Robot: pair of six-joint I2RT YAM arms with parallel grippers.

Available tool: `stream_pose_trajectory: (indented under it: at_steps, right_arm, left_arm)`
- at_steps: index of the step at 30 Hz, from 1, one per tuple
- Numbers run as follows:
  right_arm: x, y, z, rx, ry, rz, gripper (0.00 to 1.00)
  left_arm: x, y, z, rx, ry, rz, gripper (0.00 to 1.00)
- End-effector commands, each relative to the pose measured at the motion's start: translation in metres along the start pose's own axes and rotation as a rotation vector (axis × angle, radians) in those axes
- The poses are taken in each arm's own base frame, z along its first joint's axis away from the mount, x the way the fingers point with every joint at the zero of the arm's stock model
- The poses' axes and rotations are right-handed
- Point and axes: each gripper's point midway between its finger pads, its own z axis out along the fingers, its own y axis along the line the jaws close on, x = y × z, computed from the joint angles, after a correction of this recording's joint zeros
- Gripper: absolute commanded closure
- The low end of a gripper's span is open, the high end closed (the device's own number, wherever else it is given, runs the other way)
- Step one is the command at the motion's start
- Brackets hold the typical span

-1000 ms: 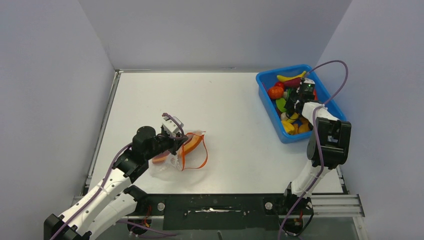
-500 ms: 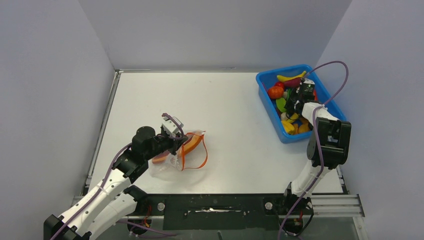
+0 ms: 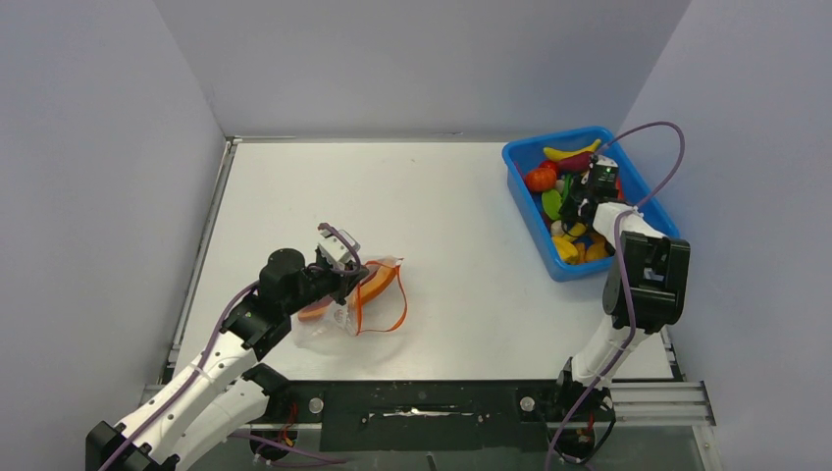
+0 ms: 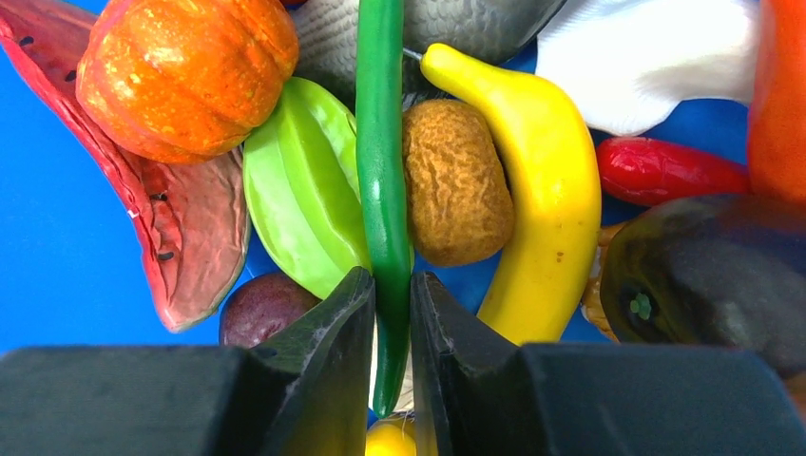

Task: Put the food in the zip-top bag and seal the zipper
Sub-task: Pick up the fake vegetable from the bin.

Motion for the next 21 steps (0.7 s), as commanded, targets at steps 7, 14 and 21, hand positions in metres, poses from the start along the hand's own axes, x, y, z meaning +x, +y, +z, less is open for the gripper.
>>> stream_pose_trajectory:
  at_steps: [7, 14, 21]
  right_arm:
    - [-0.018, 0.002, -0.047, 0.023, -0.056, 0.048, 0.90]
    - [-0.017, 0.009, -0.081, 0.039, -0.053, 0.069, 0.90]
    - [-0.019, 0.033, -0.121, -0.009, -0.084, 0.034, 0.90]
  left_arm:
    - [-0.018, 0.000, -0.001, 0.001, -0.070, 0.033, 1.00]
    - [-0.019, 0.000, -0.001, -0.002, -0.071, 0.032, 1.00]
    - [-0.019, 0.000, -0.001, -0.003, -0.074, 0.032, 1.00]
